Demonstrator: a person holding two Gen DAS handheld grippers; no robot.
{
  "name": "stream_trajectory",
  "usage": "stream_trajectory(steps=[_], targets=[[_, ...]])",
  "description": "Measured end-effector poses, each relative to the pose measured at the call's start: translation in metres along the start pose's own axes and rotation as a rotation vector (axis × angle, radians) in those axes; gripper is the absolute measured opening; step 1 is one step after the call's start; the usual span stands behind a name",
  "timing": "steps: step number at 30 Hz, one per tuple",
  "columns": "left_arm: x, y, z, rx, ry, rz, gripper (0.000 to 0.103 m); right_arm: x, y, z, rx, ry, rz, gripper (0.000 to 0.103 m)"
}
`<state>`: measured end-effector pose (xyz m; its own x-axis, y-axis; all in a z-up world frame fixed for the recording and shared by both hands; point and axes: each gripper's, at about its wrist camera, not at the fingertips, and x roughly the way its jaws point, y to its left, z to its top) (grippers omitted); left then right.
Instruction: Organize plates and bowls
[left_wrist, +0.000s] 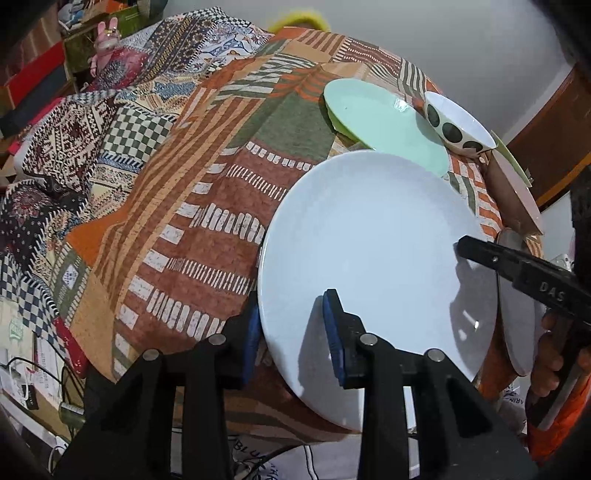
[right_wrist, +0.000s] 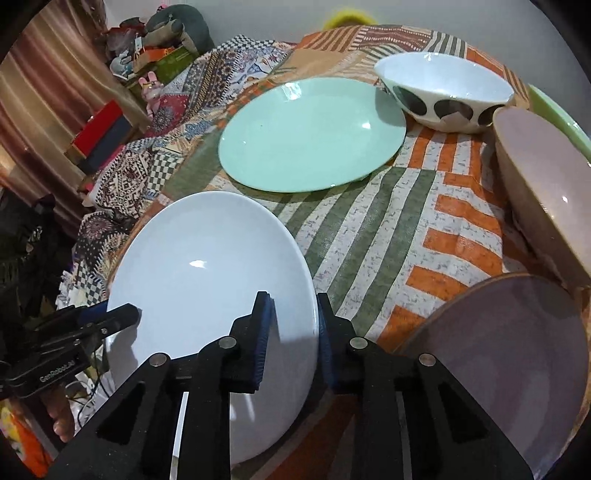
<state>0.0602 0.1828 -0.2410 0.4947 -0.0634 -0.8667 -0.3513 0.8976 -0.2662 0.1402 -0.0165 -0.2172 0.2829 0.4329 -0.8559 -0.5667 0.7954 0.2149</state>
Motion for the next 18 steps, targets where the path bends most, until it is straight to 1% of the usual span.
stream_trajectory(steps=[4,9,18], targets=[[-0.011,-0.002,0.001,-0.006,-0.021,-0.007,0.031,-0.013,0.002,0.0,-0.002,-0.03,0.009,0.022],[-0.029,-0.012,0.004,0.009,-0.061,-0.009,0.031,-0.031,0.004,-0.003,-0.006,-0.072,0.007,0.022],[-0.054,-0.046,0.008,0.066,-0.116,-0.032,0.031,-0.066,-0.008,-0.013,0.025,-0.151,-0.009,0.021]])
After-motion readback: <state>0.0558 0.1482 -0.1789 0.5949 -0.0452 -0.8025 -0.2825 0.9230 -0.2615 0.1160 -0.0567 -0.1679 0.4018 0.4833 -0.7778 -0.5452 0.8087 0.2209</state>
